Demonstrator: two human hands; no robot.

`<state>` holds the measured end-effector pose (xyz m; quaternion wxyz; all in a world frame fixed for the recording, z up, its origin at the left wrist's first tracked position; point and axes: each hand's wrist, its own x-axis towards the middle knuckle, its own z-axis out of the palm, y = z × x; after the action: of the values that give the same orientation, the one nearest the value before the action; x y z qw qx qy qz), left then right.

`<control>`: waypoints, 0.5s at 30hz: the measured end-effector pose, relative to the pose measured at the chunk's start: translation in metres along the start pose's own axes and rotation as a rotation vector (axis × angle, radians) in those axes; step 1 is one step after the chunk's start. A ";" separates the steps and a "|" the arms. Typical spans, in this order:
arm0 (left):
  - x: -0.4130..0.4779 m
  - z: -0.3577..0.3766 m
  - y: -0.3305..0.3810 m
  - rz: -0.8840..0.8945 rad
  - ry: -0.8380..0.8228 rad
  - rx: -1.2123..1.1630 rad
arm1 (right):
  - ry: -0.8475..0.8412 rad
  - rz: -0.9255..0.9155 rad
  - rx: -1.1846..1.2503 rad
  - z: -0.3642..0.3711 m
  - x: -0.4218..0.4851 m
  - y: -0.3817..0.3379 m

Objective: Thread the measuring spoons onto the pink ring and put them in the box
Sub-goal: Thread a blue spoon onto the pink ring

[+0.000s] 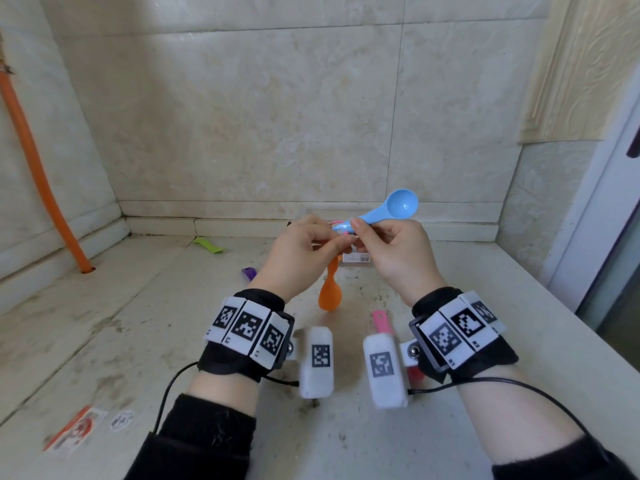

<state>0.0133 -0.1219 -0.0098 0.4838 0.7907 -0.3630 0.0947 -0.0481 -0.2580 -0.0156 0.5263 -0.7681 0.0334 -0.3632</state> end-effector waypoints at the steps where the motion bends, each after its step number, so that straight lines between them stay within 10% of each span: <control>1: 0.000 0.000 0.001 0.003 0.007 0.004 | -0.008 0.000 0.000 0.000 0.000 0.000; 15: -0.001 -0.001 0.006 -0.026 0.012 -0.009 | 0.095 0.016 -0.050 -0.003 0.001 -0.001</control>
<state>0.0090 -0.1224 -0.0053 0.4908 0.7925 -0.3503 0.0913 -0.0494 -0.2603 -0.0138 0.5078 -0.7626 0.0734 -0.3939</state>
